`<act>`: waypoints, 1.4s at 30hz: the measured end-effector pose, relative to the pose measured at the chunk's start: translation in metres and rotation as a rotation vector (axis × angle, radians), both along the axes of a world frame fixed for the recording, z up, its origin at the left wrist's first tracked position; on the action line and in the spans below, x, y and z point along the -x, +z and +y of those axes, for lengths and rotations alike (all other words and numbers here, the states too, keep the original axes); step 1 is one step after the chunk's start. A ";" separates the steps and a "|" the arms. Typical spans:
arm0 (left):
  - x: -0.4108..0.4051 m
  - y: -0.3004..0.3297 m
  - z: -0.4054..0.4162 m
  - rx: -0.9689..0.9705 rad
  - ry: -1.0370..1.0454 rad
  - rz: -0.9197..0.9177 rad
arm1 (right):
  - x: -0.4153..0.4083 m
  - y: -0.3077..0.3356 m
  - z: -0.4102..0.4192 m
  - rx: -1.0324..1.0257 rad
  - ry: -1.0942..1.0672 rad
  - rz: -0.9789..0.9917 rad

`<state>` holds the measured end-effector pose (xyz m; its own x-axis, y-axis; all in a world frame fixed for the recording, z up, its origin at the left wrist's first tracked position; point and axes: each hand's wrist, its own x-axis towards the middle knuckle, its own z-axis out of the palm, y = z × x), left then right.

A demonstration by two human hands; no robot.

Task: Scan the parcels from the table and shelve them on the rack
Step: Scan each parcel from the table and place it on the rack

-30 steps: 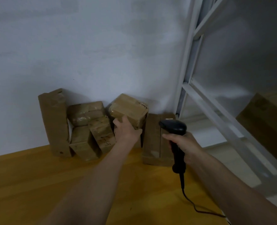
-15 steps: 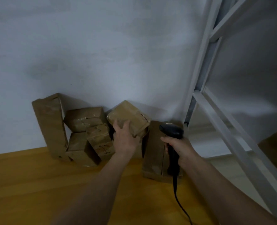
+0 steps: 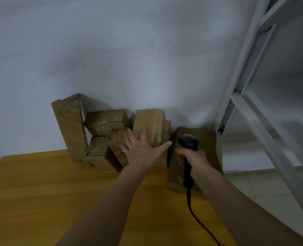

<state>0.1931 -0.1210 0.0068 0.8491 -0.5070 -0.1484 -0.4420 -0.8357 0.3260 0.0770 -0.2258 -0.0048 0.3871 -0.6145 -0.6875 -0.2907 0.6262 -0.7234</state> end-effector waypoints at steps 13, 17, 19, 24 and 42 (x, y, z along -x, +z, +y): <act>0.013 0.009 0.012 0.573 0.102 0.366 | 0.025 0.008 0.003 0.033 -0.075 -0.110; 0.031 0.011 0.028 0.742 0.098 0.767 | 0.035 0.014 0.005 0.056 -0.141 -0.107; 0.036 0.005 0.038 0.756 0.100 0.892 | 0.046 0.015 0.006 0.059 -0.185 -0.088; 0.058 -0.028 0.059 0.631 0.056 1.206 | 0.072 0.010 0.018 0.055 -0.253 -0.064; 0.122 -0.033 0.004 -0.107 -0.169 0.200 | 0.089 -0.012 0.033 -0.021 -0.107 -0.041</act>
